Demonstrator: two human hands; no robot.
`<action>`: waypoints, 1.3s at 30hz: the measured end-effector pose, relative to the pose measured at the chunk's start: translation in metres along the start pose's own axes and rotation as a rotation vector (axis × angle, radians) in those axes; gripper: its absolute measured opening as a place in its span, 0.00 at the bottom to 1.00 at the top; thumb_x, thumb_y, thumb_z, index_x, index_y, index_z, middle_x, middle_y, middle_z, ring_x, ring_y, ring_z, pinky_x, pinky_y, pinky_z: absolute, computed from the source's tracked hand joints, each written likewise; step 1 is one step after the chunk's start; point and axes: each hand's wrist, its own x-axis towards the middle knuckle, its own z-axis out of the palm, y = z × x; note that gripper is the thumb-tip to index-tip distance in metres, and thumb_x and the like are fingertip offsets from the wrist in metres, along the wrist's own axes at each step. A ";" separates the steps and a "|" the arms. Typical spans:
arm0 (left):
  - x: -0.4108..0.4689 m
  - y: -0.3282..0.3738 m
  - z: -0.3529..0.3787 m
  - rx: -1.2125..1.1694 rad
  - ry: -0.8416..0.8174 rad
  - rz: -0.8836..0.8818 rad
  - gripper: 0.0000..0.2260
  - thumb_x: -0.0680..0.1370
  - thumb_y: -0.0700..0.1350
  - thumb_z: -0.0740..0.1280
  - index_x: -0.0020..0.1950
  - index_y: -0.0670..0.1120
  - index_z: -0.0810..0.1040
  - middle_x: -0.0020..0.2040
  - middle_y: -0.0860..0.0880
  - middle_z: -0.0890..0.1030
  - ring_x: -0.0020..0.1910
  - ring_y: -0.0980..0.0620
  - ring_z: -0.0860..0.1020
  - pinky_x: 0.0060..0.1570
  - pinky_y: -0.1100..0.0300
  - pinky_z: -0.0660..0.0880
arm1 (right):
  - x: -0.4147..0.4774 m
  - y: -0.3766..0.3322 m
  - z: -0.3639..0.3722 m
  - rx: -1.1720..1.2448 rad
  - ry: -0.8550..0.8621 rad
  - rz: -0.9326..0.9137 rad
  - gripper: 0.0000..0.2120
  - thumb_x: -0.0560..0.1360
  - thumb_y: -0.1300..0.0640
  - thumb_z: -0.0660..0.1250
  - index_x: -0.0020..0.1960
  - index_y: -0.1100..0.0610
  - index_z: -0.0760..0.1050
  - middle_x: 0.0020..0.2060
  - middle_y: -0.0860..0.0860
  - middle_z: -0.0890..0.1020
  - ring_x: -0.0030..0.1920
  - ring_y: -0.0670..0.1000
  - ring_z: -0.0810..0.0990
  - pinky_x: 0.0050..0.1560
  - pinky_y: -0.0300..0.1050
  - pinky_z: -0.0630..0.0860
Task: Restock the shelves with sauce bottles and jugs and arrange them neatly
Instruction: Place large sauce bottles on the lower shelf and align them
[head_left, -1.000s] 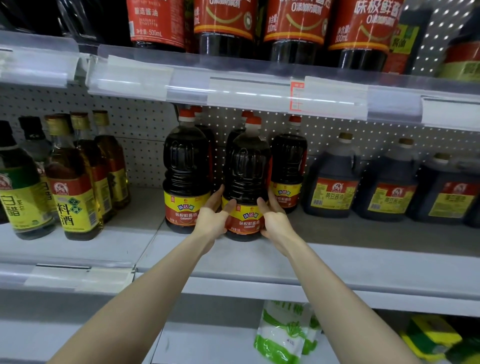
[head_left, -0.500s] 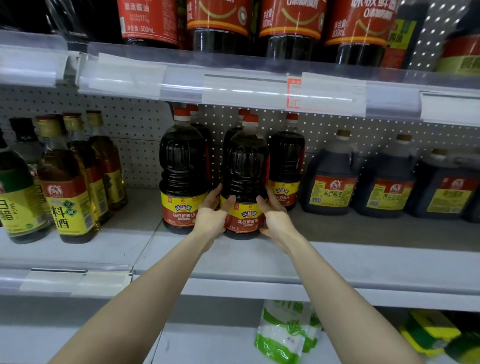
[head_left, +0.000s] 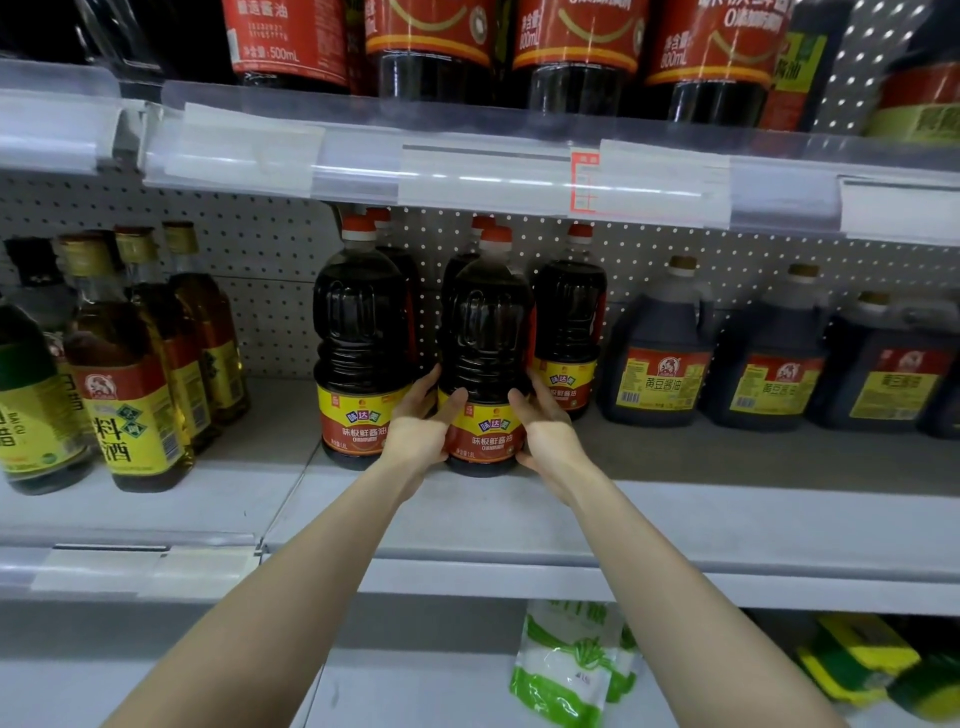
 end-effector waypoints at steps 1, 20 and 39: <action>0.001 0.000 -0.001 0.000 -0.003 -0.001 0.24 0.77 0.46 0.68 0.73 0.56 0.67 0.71 0.47 0.70 0.69 0.44 0.69 0.62 0.40 0.73 | 0.001 0.000 0.000 -0.014 0.004 -0.007 0.22 0.82 0.54 0.60 0.74 0.45 0.62 0.73 0.52 0.67 0.71 0.57 0.67 0.64 0.54 0.71; 0.009 -0.002 0.000 0.082 0.029 0.035 0.24 0.77 0.47 0.69 0.72 0.55 0.68 0.71 0.47 0.71 0.70 0.45 0.68 0.63 0.39 0.71 | 0.004 -0.004 -0.003 -0.005 -0.017 0.043 0.23 0.82 0.55 0.60 0.75 0.44 0.61 0.73 0.51 0.66 0.72 0.58 0.66 0.59 0.51 0.70; 0.007 0.001 0.000 0.090 0.008 0.016 0.24 0.78 0.48 0.67 0.73 0.56 0.66 0.72 0.46 0.70 0.68 0.44 0.70 0.50 0.50 0.76 | 0.008 -0.002 -0.002 -0.018 0.007 0.002 0.22 0.82 0.56 0.60 0.74 0.47 0.63 0.72 0.52 0.68 0.71 0.57 0.68 0.61 0.52 0.71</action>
